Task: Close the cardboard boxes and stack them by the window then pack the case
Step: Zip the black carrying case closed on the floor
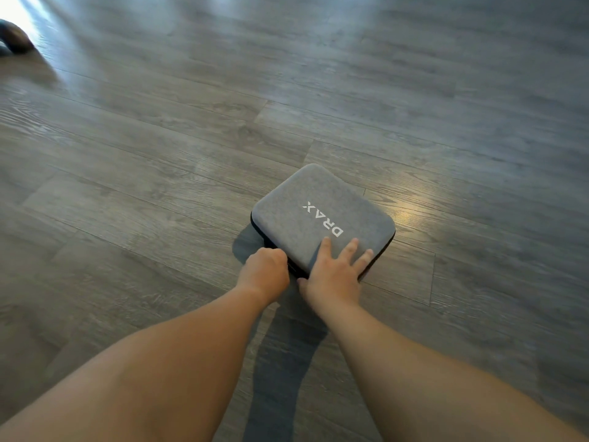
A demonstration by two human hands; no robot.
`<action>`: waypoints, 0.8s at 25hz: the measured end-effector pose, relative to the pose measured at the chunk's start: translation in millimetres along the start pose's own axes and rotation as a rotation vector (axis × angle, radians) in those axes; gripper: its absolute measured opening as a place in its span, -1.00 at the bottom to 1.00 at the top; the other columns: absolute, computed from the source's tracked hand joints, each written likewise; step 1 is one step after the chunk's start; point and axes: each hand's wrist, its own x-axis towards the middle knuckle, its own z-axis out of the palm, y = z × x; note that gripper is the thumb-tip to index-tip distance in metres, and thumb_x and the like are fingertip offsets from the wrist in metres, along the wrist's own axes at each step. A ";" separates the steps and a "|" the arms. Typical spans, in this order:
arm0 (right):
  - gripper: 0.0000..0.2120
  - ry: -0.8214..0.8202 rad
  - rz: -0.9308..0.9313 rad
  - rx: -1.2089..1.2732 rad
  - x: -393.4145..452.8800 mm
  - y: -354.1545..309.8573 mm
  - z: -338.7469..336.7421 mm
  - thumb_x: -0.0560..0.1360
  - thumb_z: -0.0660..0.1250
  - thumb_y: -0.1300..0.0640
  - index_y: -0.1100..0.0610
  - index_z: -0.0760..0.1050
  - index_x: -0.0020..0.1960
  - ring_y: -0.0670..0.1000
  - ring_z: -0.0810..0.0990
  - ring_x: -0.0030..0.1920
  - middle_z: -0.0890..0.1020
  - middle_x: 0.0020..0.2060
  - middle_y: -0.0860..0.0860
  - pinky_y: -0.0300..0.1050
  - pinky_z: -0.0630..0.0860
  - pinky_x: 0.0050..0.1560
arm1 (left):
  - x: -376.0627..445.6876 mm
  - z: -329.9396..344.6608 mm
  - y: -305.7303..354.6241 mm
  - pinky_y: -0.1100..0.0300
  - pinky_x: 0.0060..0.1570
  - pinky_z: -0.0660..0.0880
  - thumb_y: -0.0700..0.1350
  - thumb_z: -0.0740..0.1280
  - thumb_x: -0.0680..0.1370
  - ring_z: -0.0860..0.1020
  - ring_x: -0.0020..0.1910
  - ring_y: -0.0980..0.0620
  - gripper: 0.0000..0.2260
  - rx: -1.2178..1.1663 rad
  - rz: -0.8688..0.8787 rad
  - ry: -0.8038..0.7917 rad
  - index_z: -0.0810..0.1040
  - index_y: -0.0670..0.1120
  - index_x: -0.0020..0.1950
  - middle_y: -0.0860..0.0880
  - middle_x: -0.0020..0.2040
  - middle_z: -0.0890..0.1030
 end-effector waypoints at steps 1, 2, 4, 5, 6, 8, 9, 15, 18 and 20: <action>-0.08 -0.021 -0.034 -0.005 -3.8 -3.0 3.7 0.46 0.45 -0.04 -0.02 -0.08 0.59 0.46 -0.38 0.47 -0.30 0.53 0.27 0.32 0.40 0.28 | 1.6 -2.9 -6.4 0.00 -0.12 0.51 -0.17 0.26 0.60 0.60 -0.07 -0.21 -0.82 -0.001 -0.018 0.002 0.42 -0.12 -0.20 -0.19 -0.08 0.61; -0.10 -0.044 -0.074 -0.015 -7.6 -5.4 8.3 0.45 0.44 0.01 0.00 -0.07 0.59 0.47 -0.39 0.45 -0.30 0.53 0.29 0.29 0.39 0.30 | 3.0 -6.1 -14.0 0.01 -0.13 0.49 -0.16 0.26 0.60 0.60 -0.07 -0.21 -0.82 0.008 -0.031 0.000 0.41 -0.11 -0.20 -0.19 -0.08 0.61; -0.15 -0.061 -0.175 -0.077 -10.5 -6.4 12.1 0.43 0.42 0.04 0.00 0.00 0.56 0.44 -0.29 0.46 -0.22 0.54 0.31 0.26 0.38 0.30 | 4.4 -11.3 -28.2 0.01 -0.13 0.49 -0.14 0.25 0.60 0.59 -0.06 -0.21 -0.84 0.034 -0.049 -0.014 0.46 -0.13 -0.16 -0.17 -0.07 0.60; -0.18 -0.041 -0.252 -0.137 -7.3 -4.7 8.0 0.41 0.43 0.02 -0.02 0.07 0.54 0.40 -0.14 0.47 -0.11 0.54 0.31 0.25 0.38 0.27 | 4.3 -13.5 -32.9 0.01 -0.15 0.47 -0.13 0.25 0.60 0.59 -0.06 -0.20 -0.85 0.038 -0.059 -0.022 0.49 -0.15 -0.14 -0.16 -0.07 0.60; -0.20 -0.019 -0.347 -0.213 -0.6 -0.8 0.5 0.37 0.45 -0.01 -0.08 0.13 0.50 0.34 0.01 0.44 0.01 0.53 0.28 0.25 0.37 0.24 | 4.2 -15.5 -35.7 0.01 -0.17 0.45 -0.13 0.25 0.60 0.58 -0.07 -0.20 -0.85 0.032 -0.072 -0.028 0.52 -0.16 -0.12 -0.16 -0.07 0.59; -0.12 -0.054 -0.527 -0.352 19.9 15.8 -20.5 0.30 0.50 -0.06 -0.25 0.10 0.48 0.29 0.08 0.45 0.06 0.55 0.15 0.31 0.27 0.28 | 5.8 -17.6 -36.2 0.02 -0.18 0.43 -0.14 0.26 0.58 0.57 -0.08 -0.20 -0.86 -0.005 -0.099 -0.034 0.56 -0.15 -0.11 -0.16 -0.09 0.59; -0.01 -0.101 -0.583 -0.415 31.1 25.5 -31.4 0.27 0.53 -0.08 -0.33 0.00 0.50 0.28 0.01 0.51 -0.01 0.59 0.06 0.37 0.19 0.33 | 6.5 -17.9 -35.6 0.01 -0.18 0.45 -0.15 0.26 0.57 0.56 -0.09 -0.20 -0.86 -0.027 -0.107 -0.036 0.56 -0.15 -0.13 -0.15 -0.10 0.59; 0.11 -0.149 -0.530 -0.464 56.0 50.4 -44.3 0.30 0.53 -0.30 -0.41 -0.25 0.49 0.23 -0.13 0.60 -0.15 0.62 0.04 0.53 0.17 0.36 | 4.5 -7.8 -34.8 0.07 -0.18 0.47 -0.13 0.28 0.60 0.58 -0.09 -0.18 -0.80 -0.095 -0.138 -0.019 0.55 -0.16 -0.19 -0.16 -0.14 0.62; -0.03 -0.045 -0.446 -0.456 48.8 36.0 -29.5 0.40 0.35 -0.41 -0.30 -0.24 0.53 0.36 -0.01 0.57 -0.03 0.59 0.28 0.48 0.24 0.34 | 6.7 -6.1 -28.0 0.07 -0.13 0.49 -0.09 0.29 0.60 0.59 -0.06 -0.18 -0.79 -0.061 -0.065 0.003 0.66 -0.16 -0.08 -0.14 -0.11 0.65; -0.08 0.035 -0.348 -0.476 42.3 19.9 -18.2 0.46 0.29 -0.40 -0.18 -0.19 0.59 0.45 0.08 0.51 0.04 0.52 0.43 0.43 0.24 0.33 | 7.3 -5.9 -25.1 0.09 -0.19 0.47 -0.09 0.29 0.60 0.59 -0.12 -0.17 -0.78 -0.083 -0.060 0.008 0.63 -0.17 -0.15 -0.14 -0.17 0.64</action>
